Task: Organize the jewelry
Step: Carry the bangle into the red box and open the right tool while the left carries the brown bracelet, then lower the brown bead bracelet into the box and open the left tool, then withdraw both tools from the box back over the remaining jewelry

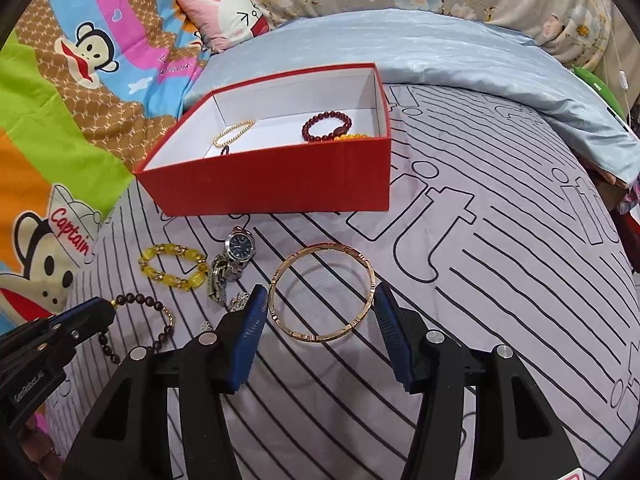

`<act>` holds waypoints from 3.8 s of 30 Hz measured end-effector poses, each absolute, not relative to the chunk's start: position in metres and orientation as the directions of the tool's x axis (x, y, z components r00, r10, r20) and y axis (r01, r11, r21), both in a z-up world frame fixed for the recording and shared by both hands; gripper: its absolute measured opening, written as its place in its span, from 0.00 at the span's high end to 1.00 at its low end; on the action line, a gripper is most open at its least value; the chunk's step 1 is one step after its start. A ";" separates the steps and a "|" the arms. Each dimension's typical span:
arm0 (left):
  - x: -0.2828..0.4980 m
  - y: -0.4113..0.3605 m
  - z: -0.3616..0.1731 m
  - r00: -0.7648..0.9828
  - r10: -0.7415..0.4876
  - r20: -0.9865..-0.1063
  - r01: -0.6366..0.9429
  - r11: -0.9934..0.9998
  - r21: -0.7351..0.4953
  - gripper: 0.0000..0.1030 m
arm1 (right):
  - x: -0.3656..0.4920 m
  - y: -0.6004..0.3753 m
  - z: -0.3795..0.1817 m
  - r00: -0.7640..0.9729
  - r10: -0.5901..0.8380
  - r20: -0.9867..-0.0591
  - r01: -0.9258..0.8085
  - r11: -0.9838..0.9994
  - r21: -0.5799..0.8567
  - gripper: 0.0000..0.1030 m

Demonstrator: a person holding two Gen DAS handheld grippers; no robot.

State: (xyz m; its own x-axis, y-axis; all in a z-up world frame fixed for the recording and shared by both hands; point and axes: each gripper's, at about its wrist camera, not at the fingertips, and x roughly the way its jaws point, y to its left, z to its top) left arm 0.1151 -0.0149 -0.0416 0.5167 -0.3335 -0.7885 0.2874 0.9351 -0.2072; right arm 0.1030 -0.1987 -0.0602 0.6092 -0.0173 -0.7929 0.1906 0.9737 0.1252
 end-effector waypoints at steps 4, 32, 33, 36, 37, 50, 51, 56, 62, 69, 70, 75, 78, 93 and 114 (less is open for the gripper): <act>0.109 -0.020 -0.027 0.533 -0.355 -0.768 0.313 0.926 -0.210 0.93 | 0.093 -0.200 -0.045 0.633 -0.007 -0.774 0.181 0.974 0.139 0.49; 0.207 -0.067 0.067 0.669 -0.382 -0.638 0.378 0.914 -0.151 0.93 | 0.176 -0.205 0.028 0.734 0.026 -0.678 0.097 0.985 0.143 0.49; 0.214 -0.069 0.066 0.669 -0.378 -0.639 0.374 0.915 -0.151 0.93 | 0.181 -0.205 0.027 0.733 0.027 -0.679 0.094 0.986 0.140 0.49; 0.235 -0.074 0.059 0.663 -0.369 -0.651 0.365 0.919 -0.150 0.93 | 0.199 -0.205 0.020 0.725 0.029 -0.689 0.087 0.987 0.133 0.48; 0.242 -0.076 0.055 0.658 -0.366 -0.657 0.363 0.920 -0.149 0.93 | 0.205 -0.205 0.017 0.720 0.031 -0.693 0.087 0.987 0.133 0.48; 0.295 -0.091 0.018 0.594 -0.361 -0.719 0.337 0.923 -0.185 0.93 | 0.249 -0.201 -0.018 0.670 0.053 -0.741 0.077 0.987 0.140 0.48; 0.296 -0.091 0.016 0.588 -0.366 -0.722 0.339 0.921 -0.191 0.92 | 0.250 -0.200 -0.020 0.667 0.054 -0.743 0.076 0.987 0.140 0.48; 0.303 -0.093 0.007 0.572 -0.351 -0.741 0.334 0.925 -0.180 0.83 | 0.254 -0.197 -0.025 0.666 0.042 -0.745 0.073 0.990 0.120 0.41; 0.301 -0.083 0.006 0.590 -0.328 -0.738 0.312 0.935 -0.166 0.72 | 0.246 -0.203 -0.021 0.678 0.037 -0.734 0.094 0.986 0.137 0.38; 0.295 -0.071 0.008 0.593 -0.315 -0.741 0.284 0.943 -0.173 0.72 | 0.234 -0.203 -0.020 0.679 0.037 -0.734 0.102 0.984 0.144 0.38; 0.293 -0.069 0.008 0.594 -0.314 -0.741 0.282 0.943 -0.174 0.72 | 0.231 -0.202 -0.019 0.679 0.038 -0.733 0.102 0.984 0.145 0.38; 0.282 -0.061 0.012 0.596 -0.311 -0.741 0.274 0.945 -0.177 0.72 | 0.218 -0.197 -0.015 0.683 0.037 -0.730 0.100 0.984 0.145 0.38; 0.274 -0.055 0.014 0.597 -0.311 -0.740 0.269 0.946 -0.181 0.72 | 0.207 -0.193 -0.013 0.686 0.036 -0.726 0.098 0.985 0.142 0.38; 0.214 -0.021 0.003 0.585 -0.288 -0.758 0.244 0.954 -0.174 0.72 | 0.139 -0.180 -0.016 0.673 0.031 -0.739 0.100 0.986 0.133 0.38; 0.141 0.009 -0.057 0.484 -0.247 -0.839 0.197 0.965 -0.170 0.70 | 0.067 -0.158 -0.060 0.585 0.067 -0.808 0.065 0.989 0.129 0.40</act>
State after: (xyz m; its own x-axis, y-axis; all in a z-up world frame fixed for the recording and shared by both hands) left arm 0.1407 0.0091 -0.0574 0.4842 -0.2469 -0.8394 0.1971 0.9655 -0.1703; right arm 0.0669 -0.1579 -0.0602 0.5850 0.0672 -0.8083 0.0649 0.9895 0.1292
